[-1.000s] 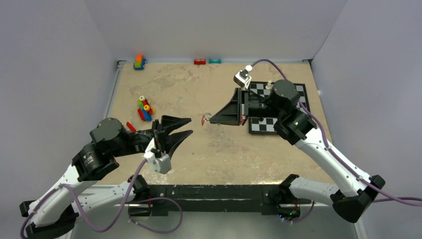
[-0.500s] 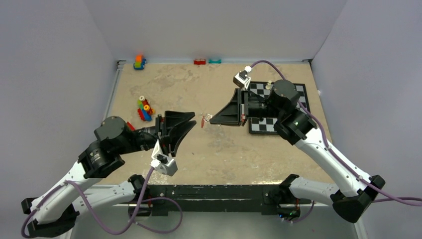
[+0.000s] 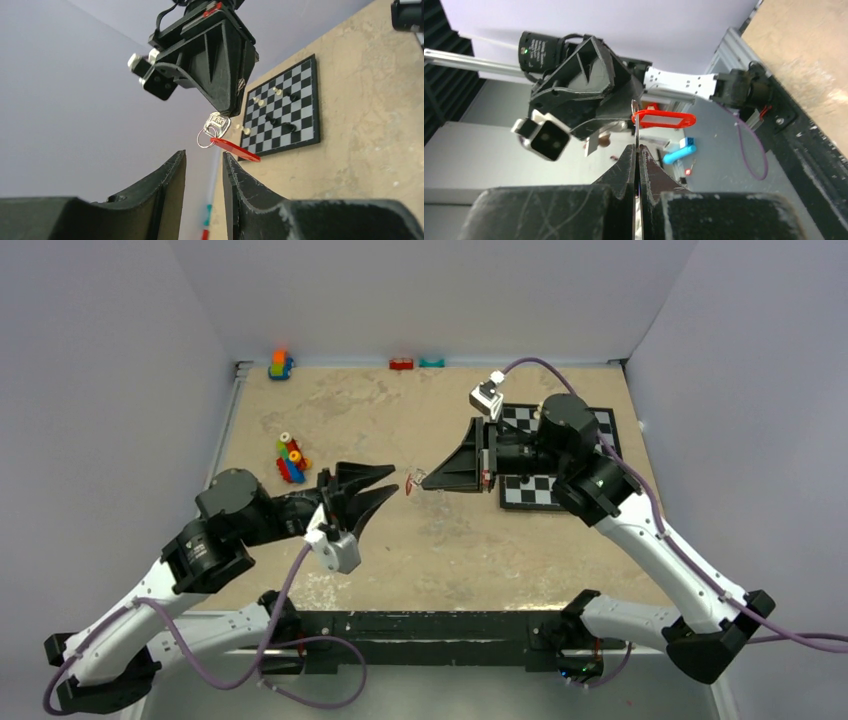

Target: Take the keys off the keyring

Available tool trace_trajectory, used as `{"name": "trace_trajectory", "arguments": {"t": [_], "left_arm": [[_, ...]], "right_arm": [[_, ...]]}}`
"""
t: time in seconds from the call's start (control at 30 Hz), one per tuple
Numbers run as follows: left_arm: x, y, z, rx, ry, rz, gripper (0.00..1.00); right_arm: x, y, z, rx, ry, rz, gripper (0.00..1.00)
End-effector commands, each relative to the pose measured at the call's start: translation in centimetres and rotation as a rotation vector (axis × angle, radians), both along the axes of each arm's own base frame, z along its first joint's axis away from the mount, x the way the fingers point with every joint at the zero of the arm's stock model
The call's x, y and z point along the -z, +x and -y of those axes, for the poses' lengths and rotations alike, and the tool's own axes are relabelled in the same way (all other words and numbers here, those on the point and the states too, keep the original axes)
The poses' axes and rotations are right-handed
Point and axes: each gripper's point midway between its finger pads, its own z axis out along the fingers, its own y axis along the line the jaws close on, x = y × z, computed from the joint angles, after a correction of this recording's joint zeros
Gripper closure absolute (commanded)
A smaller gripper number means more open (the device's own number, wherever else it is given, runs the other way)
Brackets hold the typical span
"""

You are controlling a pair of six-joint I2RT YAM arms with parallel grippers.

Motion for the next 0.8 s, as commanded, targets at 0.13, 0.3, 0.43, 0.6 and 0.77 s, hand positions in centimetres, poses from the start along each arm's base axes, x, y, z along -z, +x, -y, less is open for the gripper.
{"name": "trace_trajectory", "arguments": {"t": [0.13, 0.3, 0.43, 0.6, 0.77], "left_arm": [[-4.9, -0.4, -4.1, -0.166, -0.386, -0.644, 0.65], [-6.9, -0.6, -4.4, -0.207, -0.392, -0.823, 0.65], [-7.3, -1.0, -2.5, -0.203, -0.257, -0.932, 0.6], [-6.4, -1.6, -0.2, -0.182, -0.061, -1.181, 0.52], [-6.1, -2.4, 1.7, -0.084, 0.012, -1.31, 0.48]], "right_arm": [[0.5, 0.4, 0.9, 0.058, -0.075, 0.143, 1.0], [1.3, 0.8, 0.9, 0.061, -0.12, 0.17, 1.0], [1.2, 1.0, 1.1, 0.067, -0.153, 0.208, 1.0], [0.7, 1.2, 1.9, 0.083, -0.205, 0.302, 1.0], [0.3, 1.4, 2.8, 0.099, -0.252, 0.4, 1.0]]}}
